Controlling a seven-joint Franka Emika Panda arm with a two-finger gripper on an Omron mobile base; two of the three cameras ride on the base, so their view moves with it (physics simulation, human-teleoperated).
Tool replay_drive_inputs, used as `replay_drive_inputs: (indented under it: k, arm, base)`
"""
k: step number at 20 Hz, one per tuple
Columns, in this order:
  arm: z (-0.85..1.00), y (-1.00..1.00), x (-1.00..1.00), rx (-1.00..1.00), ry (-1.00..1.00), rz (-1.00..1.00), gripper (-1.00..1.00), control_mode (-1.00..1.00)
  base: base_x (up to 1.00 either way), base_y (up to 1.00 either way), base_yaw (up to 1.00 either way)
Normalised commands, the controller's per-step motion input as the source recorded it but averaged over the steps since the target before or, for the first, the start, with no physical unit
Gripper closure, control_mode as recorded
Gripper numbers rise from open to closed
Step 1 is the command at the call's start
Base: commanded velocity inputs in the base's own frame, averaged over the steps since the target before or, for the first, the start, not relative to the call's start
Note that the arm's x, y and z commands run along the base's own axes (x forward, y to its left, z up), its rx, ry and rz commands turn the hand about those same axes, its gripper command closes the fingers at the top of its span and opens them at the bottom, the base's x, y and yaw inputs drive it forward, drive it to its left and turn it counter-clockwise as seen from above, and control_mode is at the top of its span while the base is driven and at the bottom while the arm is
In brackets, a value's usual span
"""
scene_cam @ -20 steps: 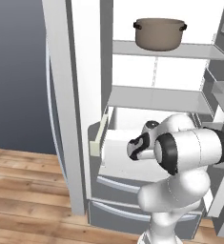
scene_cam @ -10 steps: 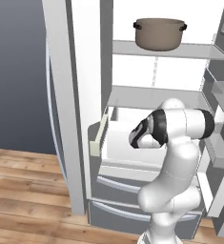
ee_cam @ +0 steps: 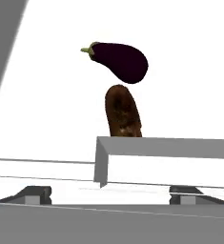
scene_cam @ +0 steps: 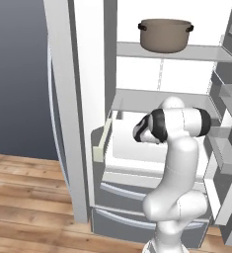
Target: Place the sweet potato and eggplant inside the fridge drawer. Close the drawer after placing the vegetables.
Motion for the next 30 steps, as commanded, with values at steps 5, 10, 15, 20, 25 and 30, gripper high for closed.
replay_drive_inputs:
  k: [5, 10, 15, 20, 25, 30]
  arm:
    - [0.0, -0.29, 0.93, 0.0, 0.0, 0.0, -1.0, -1.0]
    - [0.06, -0.16, 0.6, 0.0, 0.0, 0.0, -1.0, -1.0]
    - [0.43, 0.12, -0.63, 0.0, -0.02, 0.0, -1.0, -1.0]
    - [0.52, 0.28, -0.89, 0.0, 0.0, 0.0, -1.0, -1.0]
    - [0.56, 0.33, -0.95, 0.0, 0.0, 0.0, -1.0, -1.0]
    - [0.62, 0.31, -0.97, 0.0, 0.0, 0.0, -1.0, -1.0]
  base:
    - [0.0, 0.0, 0.0]
    - [0.0, 0.0, 0.0]
    - [0.0, 0.0, 0.0]
    - [0.0, 0.0, 0.0]
    - [0.0, 0.0, 0.0]
    - [0.0, 0.0, 0.0]
